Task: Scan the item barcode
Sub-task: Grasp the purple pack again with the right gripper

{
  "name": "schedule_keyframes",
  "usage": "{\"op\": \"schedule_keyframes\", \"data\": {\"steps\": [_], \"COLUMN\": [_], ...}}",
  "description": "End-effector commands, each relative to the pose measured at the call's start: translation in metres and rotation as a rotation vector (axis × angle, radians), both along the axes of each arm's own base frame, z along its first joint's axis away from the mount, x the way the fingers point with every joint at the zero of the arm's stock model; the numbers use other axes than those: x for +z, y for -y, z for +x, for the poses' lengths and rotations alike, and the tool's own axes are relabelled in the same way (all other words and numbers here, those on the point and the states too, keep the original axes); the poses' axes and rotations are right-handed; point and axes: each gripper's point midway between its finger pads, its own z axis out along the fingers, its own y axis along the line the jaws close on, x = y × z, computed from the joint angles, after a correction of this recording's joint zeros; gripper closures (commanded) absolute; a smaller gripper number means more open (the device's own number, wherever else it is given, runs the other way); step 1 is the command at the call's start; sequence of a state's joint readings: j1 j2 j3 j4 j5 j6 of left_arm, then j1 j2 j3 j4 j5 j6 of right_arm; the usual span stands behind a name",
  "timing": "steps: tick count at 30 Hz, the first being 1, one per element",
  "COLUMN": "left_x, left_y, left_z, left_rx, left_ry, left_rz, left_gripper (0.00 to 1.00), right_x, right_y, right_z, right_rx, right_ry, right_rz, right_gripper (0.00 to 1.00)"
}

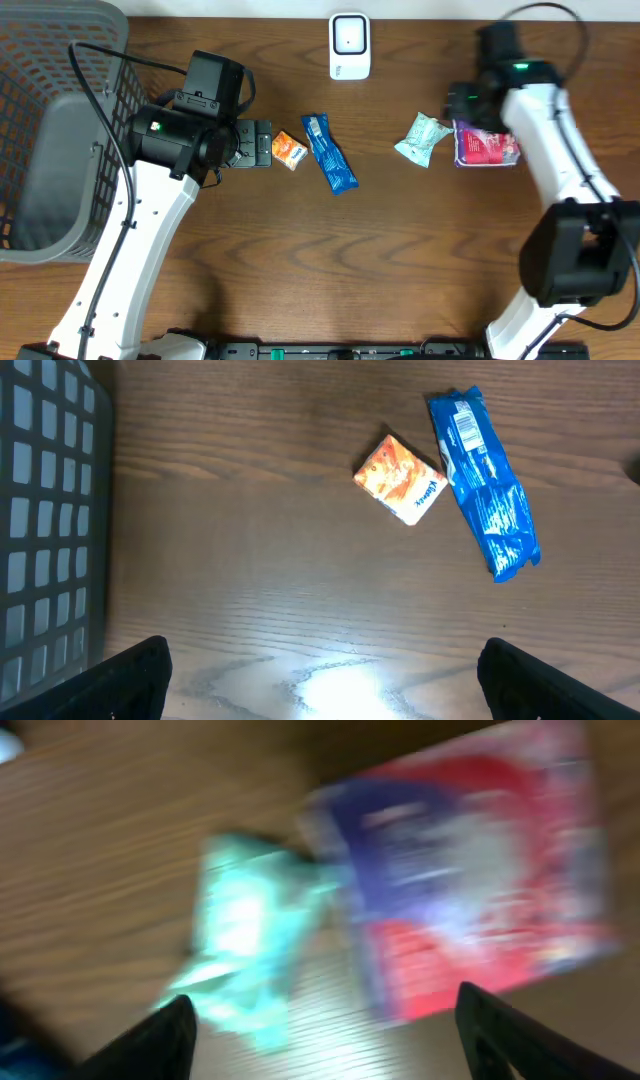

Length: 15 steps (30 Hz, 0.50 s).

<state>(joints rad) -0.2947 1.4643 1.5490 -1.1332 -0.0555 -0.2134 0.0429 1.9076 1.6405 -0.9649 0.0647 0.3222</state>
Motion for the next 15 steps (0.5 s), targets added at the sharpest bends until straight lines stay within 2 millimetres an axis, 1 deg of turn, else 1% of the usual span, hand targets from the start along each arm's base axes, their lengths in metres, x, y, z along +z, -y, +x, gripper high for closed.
{"op": "schedule_keyframes", "data": {"steps": [1, 2, 4, 5, 6, 8, 9, 11, 12, 15], "left_x": [0.000, 0.000, 0.000, 0.000, 0.000, 0.000, 0.000, 0.000, 0.000, 0.000], "left_y": [-0.003, -0.003, -0.003, -0.003, -0.003, -0.003, -0.003, -0.003, -0.003, -0.003], "left_z": [0.001, 0.001, 0.001, 0.001, 0.001, 0.001, 0.001, 0.001, 0.001, 0.001], "left_rx": [0.016, 0.016, 0.016, 0.016, 0.016, 0.016, 0.016, 0.016, 0.016, 0.016], "left_ry": [-0.002, -0.002, -0.002, -0.002, -0.002, -0.002, -0.002, -0.002, -0.002, -0.002], "left_rz": [0.005, 0.005, 0.005, 0.005, 0.005, 0.005, 0.005, 0.005, 0.005, 0.005], "left_gripper": [0.02, 0.02, 0.02, 0.02, 0.02, 0.02, 0.02, 0.02, 0.02, 0.02], "right_x": [-0.004, -0.006, -0.013, -0.014, -0.016, -0.022, -0.024, -0.039, -0.044, -0.059], "right_y": [0.053, 0.064, 0.093, 0.103, 0.108, 0.105, 0.105, 0.114, 0.114, 0.106], "right_z": [-0.004, -0.005, -0.008, -0.008, -0.005, 0.006, 0.007, 0.009, 0.010, 0.015], "right_rx": [-0.008, -0.022, -0.049, -0.069, -0.066, 0.018, 0.028, 0.030, 0.056, 0.153], "right_ry": [-0.017, -0.021, -0.031, -0.024, -0.011, 0.031, 0.037, 0.026, 0.023, 0.036], "right_rz": [-0.051, -0.054, -0.065, -0.057, -0.030, 0.065, 0.079, 0.100, 0.106, 0.168], "right_gripper": [0.22, 0.20, 0.18, 0.18, 0.18, 0.18, 0.18, 0.18, 0.18, 0.19]}}
